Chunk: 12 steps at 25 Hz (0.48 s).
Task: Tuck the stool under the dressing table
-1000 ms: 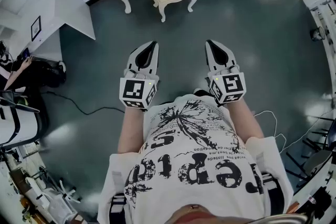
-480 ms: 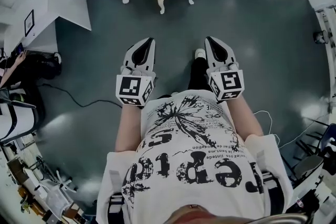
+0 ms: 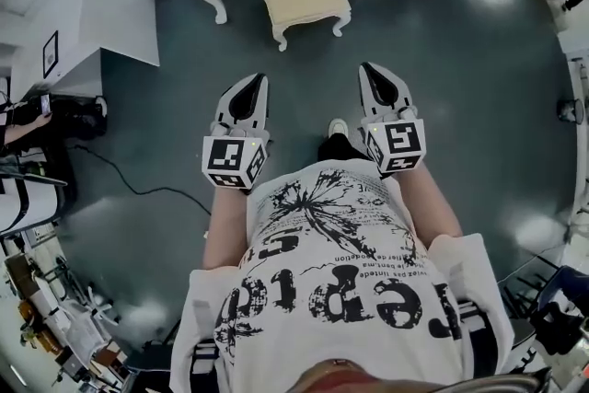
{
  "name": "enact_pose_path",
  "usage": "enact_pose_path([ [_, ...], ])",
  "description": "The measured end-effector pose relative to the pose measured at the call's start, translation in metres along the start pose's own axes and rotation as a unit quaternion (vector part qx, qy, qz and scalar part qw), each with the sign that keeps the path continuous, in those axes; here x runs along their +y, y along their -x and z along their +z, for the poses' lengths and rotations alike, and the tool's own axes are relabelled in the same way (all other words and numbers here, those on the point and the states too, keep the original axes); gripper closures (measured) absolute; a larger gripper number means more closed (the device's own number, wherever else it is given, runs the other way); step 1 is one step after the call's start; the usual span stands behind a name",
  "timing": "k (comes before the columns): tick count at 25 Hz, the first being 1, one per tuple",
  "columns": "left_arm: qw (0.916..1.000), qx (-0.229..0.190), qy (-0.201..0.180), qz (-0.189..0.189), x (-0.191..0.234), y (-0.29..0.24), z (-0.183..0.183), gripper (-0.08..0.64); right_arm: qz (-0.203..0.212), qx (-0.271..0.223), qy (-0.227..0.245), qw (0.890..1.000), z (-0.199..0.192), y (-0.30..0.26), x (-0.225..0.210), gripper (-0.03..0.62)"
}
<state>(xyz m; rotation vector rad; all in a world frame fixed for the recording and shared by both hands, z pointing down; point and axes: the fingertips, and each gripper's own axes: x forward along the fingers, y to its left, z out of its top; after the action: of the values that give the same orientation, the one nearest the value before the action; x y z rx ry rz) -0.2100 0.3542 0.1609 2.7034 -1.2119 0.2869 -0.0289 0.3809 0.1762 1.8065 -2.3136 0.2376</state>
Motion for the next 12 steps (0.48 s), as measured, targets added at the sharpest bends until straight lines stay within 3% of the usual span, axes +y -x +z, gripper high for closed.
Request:
enact_pose_path([
  [5,0.9998,0.012,0.0,0.014,0.003,-0.093,0.011,0.54,0.025,0.022,0.009,0.999,0.008,-0.065,-0.075,0.574],
  [12,0.9979,0.044,0.028,0.04,0.023,-0.17,0.007,0.54,0.072,0.069,0.017,0.995,-0.004,-0.142,-0.117,0.574],
])
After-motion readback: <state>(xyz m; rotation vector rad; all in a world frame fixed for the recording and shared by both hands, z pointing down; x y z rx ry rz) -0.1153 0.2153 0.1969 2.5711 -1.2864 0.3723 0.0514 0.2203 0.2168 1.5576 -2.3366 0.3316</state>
